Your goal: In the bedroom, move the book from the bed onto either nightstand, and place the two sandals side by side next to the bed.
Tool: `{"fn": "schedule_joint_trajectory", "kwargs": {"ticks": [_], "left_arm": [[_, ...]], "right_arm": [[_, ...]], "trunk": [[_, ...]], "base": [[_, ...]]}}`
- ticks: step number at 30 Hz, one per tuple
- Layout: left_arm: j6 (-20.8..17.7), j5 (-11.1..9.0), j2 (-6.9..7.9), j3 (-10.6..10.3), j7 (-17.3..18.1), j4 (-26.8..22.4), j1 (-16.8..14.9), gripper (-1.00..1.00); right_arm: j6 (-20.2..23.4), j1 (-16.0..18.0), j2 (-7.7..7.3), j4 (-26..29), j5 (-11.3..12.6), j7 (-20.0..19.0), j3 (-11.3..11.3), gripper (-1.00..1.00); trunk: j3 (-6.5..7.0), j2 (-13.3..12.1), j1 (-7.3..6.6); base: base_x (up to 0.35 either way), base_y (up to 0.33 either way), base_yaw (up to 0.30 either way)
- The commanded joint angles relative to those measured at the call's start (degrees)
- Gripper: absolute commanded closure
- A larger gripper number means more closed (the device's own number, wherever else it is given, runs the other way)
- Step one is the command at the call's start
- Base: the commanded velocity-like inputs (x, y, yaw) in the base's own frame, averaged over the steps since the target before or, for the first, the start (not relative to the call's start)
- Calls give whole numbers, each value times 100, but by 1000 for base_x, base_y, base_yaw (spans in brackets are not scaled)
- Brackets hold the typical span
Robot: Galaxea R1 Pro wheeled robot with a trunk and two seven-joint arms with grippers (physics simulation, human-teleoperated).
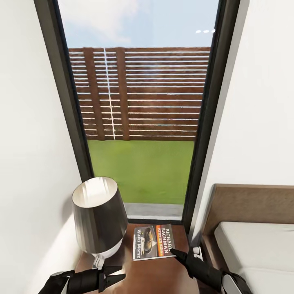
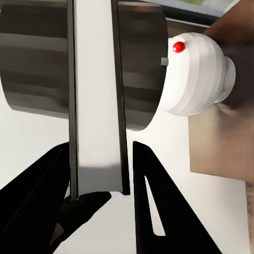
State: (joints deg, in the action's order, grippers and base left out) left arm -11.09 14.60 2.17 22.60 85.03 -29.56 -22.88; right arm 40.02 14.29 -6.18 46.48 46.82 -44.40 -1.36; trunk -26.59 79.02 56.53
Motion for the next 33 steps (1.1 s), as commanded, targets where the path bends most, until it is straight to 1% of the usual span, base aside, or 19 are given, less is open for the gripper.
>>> {"fn": "schedule_joint_trajectory", "kwargs": {"ticks": [1, 33], "left_arm": [[-60, 60, -7, 43, 40, -6, -6, -100], [-60, 60, -6, 43, 40, -6, -6, -100]], "right_arm": [[33, 4, -5, 1, 55, 10, -14, 100], [41, 4, -6, 1, 56, 10, -14, 100]], "trunk": [[-25, 45, 23], [-599, 1329, 725]], "base": [[0, 0, 0], [0, 0, 0]]}}
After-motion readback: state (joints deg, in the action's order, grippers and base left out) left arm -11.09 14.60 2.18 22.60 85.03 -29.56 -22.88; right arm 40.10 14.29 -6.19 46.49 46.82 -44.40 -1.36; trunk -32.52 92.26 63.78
